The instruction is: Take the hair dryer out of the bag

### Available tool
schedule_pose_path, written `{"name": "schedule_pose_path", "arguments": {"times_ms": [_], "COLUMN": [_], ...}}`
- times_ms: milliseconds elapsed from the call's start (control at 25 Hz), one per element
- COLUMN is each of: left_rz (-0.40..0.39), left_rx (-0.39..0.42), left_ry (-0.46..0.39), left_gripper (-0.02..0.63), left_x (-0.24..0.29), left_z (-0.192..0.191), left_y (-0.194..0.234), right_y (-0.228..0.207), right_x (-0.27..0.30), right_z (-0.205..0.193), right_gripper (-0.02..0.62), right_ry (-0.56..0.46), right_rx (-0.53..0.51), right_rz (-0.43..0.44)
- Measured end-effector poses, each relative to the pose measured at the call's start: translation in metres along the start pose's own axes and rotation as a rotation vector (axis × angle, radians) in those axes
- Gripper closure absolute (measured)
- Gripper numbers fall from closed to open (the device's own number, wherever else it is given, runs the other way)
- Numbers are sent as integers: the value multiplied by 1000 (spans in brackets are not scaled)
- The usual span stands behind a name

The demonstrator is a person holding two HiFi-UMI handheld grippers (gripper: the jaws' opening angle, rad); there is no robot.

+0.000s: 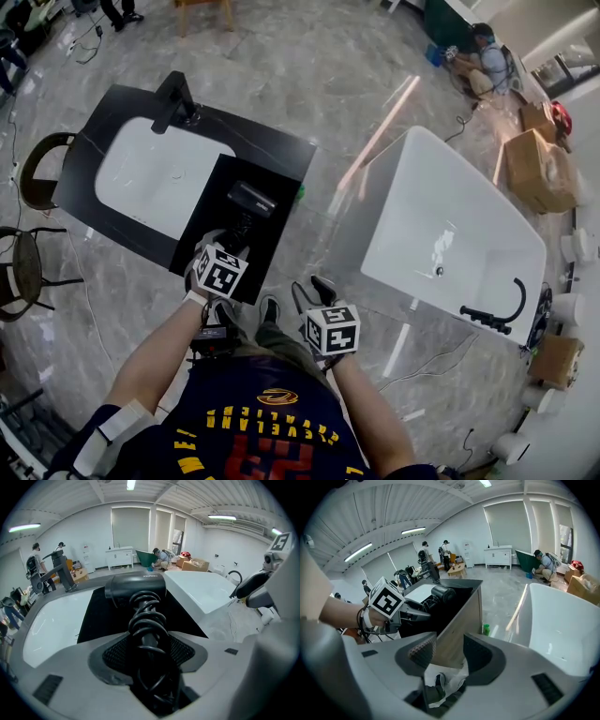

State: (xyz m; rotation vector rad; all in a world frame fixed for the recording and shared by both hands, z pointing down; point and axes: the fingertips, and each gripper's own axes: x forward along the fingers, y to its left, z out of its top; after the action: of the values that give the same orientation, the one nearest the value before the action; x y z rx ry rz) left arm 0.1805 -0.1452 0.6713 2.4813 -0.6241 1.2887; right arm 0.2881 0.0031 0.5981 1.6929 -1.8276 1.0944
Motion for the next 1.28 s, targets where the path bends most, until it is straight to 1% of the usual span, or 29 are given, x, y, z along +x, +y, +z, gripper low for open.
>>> {"name": "schedule_pose_path", "arguments": {"times_ms": [80, 200, 240, 280, 360, 520, 560, 640, 720, 760, 920, 960, 1040, 1160, 1240, 1280], "left_rz": [-7, -6, -2, -3, -18, -38, -34, -16, 8, 23, 71, 75, 76, 63, 35, 13], "left_rx": [6, 35, 44, 49, 57, 116, 130, 139, 115, 88, -82, -111, -127, -114, -130, -152], "left_ry": [7, 10, 3, -11, -61, -219, -247, -273, -291, -306, -399, -429, -476, -527, -570, -598], "left_gripper": [364, 362, 342, 300, 257, 252, 252, 252, 252, 252, 253, 253, 253, 253, 255, 276], "left_x": [1, 2, 1, 0, -5, -27, -35, -51, -69, -80, -135, -151, -180, -219, -243, -255], "left_z": [0, 0, 1, 2, 5, 14, 13, 7, -1, -3, -6, -5, -3, 1, 7, 11], "left_y": [0, 0, 1, 0, -2, -3, -1, 6, 17, 24, 51, 54, 56, 53, 50, 46], "right_y": [3, 11, 14, 16, 21, 28, 30, 34, 40, 43, 59, 65, 79, 100, 114, 121], "right_x": [4, 8, 9, 10, 9, 10, 11, 12, 13, 14, 18, 19, 18, 11, 4, 0], "right_z": [1, 4, 6, 7, 9, 14, 14, 15, 17, 18, 30, 35, 47, 66, 81, 88], "right_gripper": [417, 417, 417, 417, 417, 417, 417, 417, 417, 417, 417, 417, 417, 417, 417, 417], "right_ry": [5, 6, 6, 4, -2, -5, -5, -5, -11, -15, -50, -63, -94, -142, -176, -192], "right_rx": [-3, -18, -23, -27, -31, -52, -56, -61, -67, -72, -90, -94, -101, -108, -106, -100], "right_rz": [7, 18, 20, 23, 27, 30, 30, 34, 42, 47, 67, 76, 95, 126, 155, 175]}}
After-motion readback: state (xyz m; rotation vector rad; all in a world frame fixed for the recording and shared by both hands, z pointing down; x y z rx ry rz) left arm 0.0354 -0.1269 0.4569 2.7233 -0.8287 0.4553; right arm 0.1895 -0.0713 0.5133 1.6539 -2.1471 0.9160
